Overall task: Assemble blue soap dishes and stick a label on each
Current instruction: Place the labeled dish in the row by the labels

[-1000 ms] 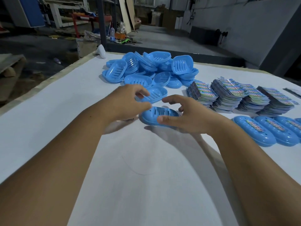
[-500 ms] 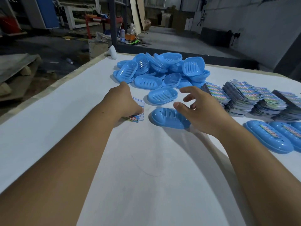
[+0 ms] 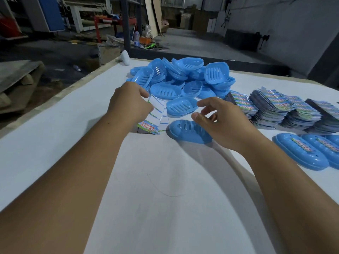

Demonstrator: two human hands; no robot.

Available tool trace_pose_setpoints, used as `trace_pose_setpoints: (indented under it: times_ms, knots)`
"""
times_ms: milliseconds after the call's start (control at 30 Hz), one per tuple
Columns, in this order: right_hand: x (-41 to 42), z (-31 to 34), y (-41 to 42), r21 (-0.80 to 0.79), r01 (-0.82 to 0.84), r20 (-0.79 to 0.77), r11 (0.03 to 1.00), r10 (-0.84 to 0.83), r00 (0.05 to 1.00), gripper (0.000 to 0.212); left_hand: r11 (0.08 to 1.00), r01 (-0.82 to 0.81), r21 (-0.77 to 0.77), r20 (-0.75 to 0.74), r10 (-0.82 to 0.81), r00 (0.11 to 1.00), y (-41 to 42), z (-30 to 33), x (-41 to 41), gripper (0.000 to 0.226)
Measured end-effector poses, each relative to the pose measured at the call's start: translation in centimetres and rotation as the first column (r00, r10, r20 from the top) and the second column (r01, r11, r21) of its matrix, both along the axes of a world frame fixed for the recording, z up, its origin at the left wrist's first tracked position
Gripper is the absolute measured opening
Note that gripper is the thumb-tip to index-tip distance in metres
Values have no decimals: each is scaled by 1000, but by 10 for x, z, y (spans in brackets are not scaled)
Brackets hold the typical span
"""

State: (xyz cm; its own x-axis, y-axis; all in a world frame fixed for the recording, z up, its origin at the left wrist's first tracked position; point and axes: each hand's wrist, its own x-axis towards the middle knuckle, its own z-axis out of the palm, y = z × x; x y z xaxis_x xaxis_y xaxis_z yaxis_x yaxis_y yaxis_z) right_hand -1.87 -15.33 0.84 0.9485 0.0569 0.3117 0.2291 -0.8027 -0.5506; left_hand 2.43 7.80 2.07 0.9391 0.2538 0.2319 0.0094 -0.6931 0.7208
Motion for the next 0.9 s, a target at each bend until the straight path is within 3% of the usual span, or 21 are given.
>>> trace_pose_setpoints:
  times_ms: [133, 233, 300, 367, 433, 500, 567, 667, 900]
  knots:
    - [-2, 0, 2, -14, -3, -2, 1000, 3, 1000, 37, 960, -74, 271, 56, 61, 997, 1, -2, 1, 31]
    - [-2, 0, 3, -13, -5, -2, 1000, 5, 1000, 36, 935, -110, 338, 149, 63, 987, 3, -1, 0, 32]
    - [-1, -1, 4, 6, -4, -4, 1000, 4, 1000, 34, 958, -106, 266, 177, 59, 982, 3, 2, -1, 32]
    - [0, -2, 6, 79, -8, -9, 997, 9, 1000, 33, 1000, -14, 8, 151, 12, 988, -2, 9, -3, 30]
    - [0, 0, 8, 237, -14, -47, 971, 26, 999, 36, 929, 134, -346, 138, -91, 986, -9, 15, -7, 30]
    - [-1, 3, 10, 435, -26, -108, 900, 81, 991, 42, 836, 206, -508, 154, -147, 977, -19, 17, -10, 32]
    - [-1, 5, 12, 580, -45, -144, 814, 157, 977, 46, 777, 255, -576, 181, -183, 966, -28, 15, -13, 31]
    - [0, 7, 11, 652, -64, -153, 756, 213, 965, 42, 708, 310, -635, 192, -244, 950, -38, 9, -15, 28]
    - [7, 5, 3, 540, -1, -74, 841, 49, 996, 18, 797, 327, -508, 74, -338, 938, -42, 7, -19, 21]
